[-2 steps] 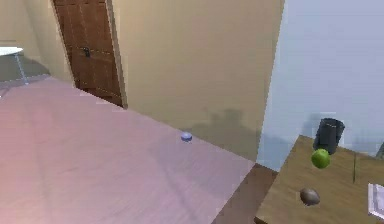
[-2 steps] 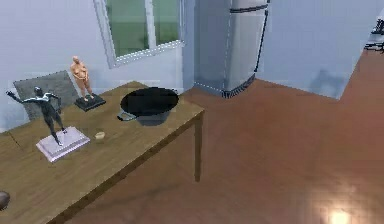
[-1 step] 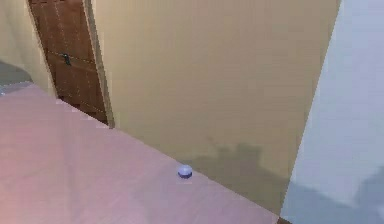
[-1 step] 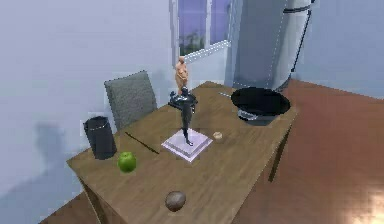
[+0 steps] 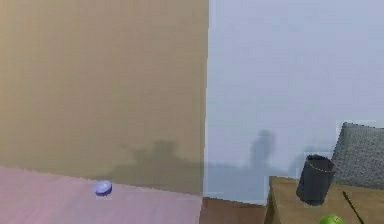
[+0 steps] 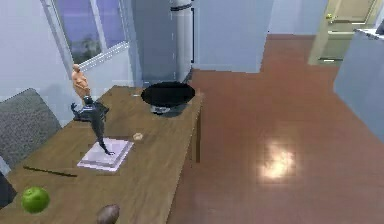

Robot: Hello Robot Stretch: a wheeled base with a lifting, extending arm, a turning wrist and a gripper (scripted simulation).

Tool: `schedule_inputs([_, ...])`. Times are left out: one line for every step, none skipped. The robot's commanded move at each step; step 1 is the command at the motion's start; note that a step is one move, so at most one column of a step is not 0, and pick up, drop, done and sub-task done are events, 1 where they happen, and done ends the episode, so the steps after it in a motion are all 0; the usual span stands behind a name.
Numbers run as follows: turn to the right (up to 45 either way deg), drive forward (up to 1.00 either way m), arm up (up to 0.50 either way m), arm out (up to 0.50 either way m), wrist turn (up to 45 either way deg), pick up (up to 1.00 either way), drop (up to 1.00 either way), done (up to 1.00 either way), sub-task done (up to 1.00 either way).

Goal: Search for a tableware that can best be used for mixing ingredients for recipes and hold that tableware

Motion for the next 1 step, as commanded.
schedule_inputs([0.0, 0.8, 0.0, 0.0, 0.0, 0.0, 0.0, 0.0, 0.0])
